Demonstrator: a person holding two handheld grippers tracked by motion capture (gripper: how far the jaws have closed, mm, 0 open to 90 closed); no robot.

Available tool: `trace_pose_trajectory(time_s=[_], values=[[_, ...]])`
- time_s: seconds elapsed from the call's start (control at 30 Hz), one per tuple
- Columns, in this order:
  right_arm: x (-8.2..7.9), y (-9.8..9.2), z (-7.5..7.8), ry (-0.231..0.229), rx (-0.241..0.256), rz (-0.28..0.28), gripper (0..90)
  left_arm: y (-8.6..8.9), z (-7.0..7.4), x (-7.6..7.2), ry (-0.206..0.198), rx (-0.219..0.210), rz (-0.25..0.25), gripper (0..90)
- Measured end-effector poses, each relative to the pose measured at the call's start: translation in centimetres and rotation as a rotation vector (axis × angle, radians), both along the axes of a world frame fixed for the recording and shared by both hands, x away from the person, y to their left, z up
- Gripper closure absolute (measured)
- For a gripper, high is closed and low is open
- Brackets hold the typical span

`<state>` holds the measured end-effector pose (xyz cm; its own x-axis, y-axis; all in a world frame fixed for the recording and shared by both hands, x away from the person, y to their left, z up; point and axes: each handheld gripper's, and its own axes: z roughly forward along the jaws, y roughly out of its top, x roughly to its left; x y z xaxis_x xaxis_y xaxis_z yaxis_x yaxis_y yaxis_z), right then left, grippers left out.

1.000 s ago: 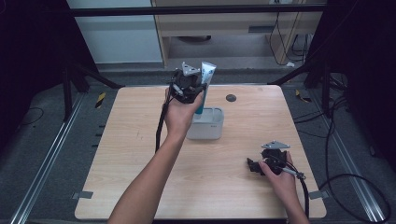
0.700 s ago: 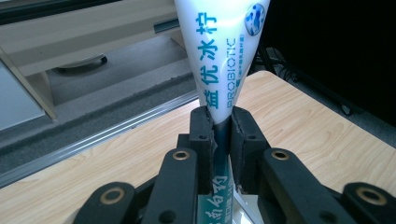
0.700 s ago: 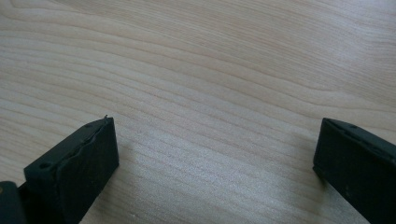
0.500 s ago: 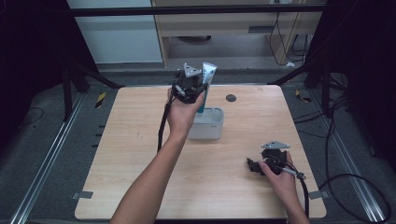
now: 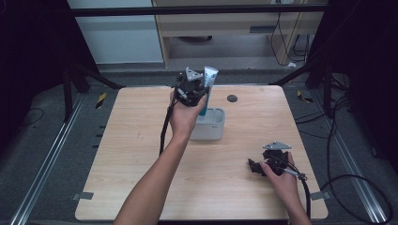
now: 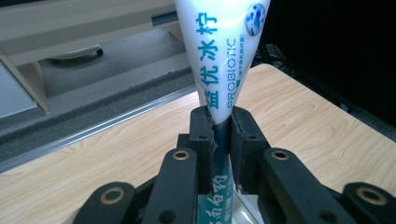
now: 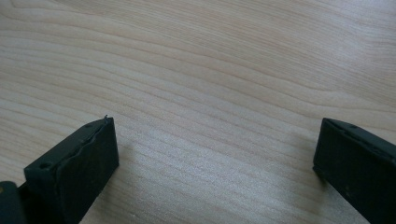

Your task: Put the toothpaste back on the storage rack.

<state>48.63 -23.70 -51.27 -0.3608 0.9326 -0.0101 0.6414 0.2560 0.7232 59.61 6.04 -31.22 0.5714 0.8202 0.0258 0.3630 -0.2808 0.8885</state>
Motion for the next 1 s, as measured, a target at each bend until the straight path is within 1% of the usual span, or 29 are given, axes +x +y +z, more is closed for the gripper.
trace_pose_trajectory(time_s=[0.17, 0.3, 0.57, 0.77, 0.9, 1.0], values=[[0.0, 0.0, 0.0, 0.0, 0.0, 0.0, 0.3, -0.1, -1.0, 0.2, 0.011, 0.017, -0.007, 80.0], [0.0, 0.0, 0.0, 0.0, 0.001, -0.001, 0.3, 0.0, -1.8, 0.4, 0.022, 0.012, -0.005, 80.0], [0.0, 0.0, 0.0, 0.0, 0.0, 0.0, 0.3, -0.1, -2.8, 0.6, 0.034, 0.021, -0.01, 80.0], [0.0, 0.0, 0.0, 0.001, 0.005, -0.002, 0.3, -0.2, -3.7, 0.6, 0.046, 0.038, -0.015, 80.0], [0.0, 0.0, 0.0, 0.002, 0.006, -0.002, 0.3, -0.4, -4.2, 0.7, 0.061, 0.035, -0.021, 80.0], [0.0, 0.0, 0.0, 0.001, 0.006, -0.002, 0.3, -0.5, -4.5, 0.7, 0.065, 0.037, -0.021, 80.0]])
